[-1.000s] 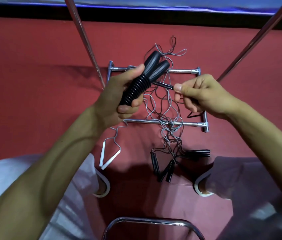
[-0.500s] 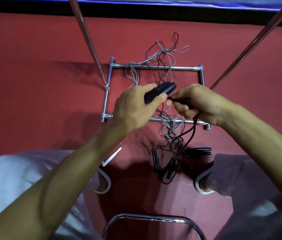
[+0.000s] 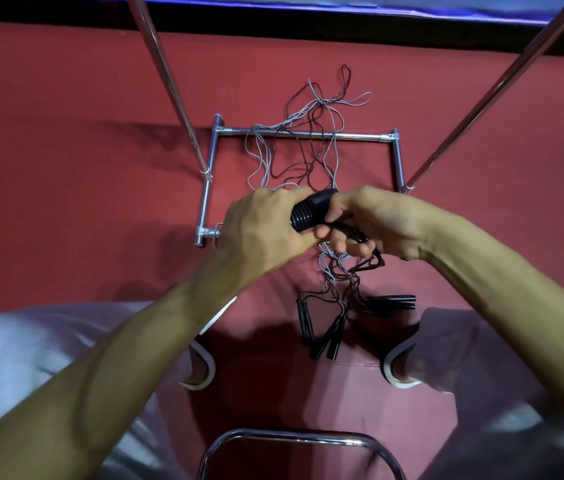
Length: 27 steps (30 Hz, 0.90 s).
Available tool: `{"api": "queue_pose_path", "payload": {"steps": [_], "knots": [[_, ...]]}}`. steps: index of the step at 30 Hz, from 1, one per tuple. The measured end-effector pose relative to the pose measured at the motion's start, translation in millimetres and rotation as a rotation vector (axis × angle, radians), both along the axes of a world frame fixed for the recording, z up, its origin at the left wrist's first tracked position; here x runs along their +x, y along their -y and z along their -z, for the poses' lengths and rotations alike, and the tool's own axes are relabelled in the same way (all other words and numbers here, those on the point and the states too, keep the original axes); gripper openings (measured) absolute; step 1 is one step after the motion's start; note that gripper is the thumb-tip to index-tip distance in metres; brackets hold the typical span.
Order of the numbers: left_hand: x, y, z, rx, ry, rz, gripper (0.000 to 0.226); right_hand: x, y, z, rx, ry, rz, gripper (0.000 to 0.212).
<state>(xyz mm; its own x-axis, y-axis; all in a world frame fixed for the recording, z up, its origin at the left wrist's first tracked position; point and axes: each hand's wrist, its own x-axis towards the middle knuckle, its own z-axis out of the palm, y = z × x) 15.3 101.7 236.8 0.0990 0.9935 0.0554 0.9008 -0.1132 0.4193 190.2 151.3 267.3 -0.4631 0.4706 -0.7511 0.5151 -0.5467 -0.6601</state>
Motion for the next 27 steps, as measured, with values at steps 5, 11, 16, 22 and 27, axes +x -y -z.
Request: {"api": "queue_pose_path", "payload": {"steps": [5,11,16,22,27], "knots": [[-3,-5,-5,-0.134,-0.064,-0.027,0.047,9,0,-10,0.358,0.175,-0.198,0.014],[-22,-14,-8,-0.512,0.184,0.029,0.051,30,-12,-9,0.969,0.229,-0.418,0.017],[-34,-16,-24,-0.906,0.477,0.208,0.060,38,-12,-21,1.047,0.018,-0.361,0.014],[-32,-16,-37,-1.091,0.670,0.440,0.057,41,-15,-24,0.866,-0.291,-0.255,0.025],[-39,-17,-41,-1.138,0.889,0.525,0.063,30,-11,-13,0.521,-0.397,-0.102,0.034]]}}
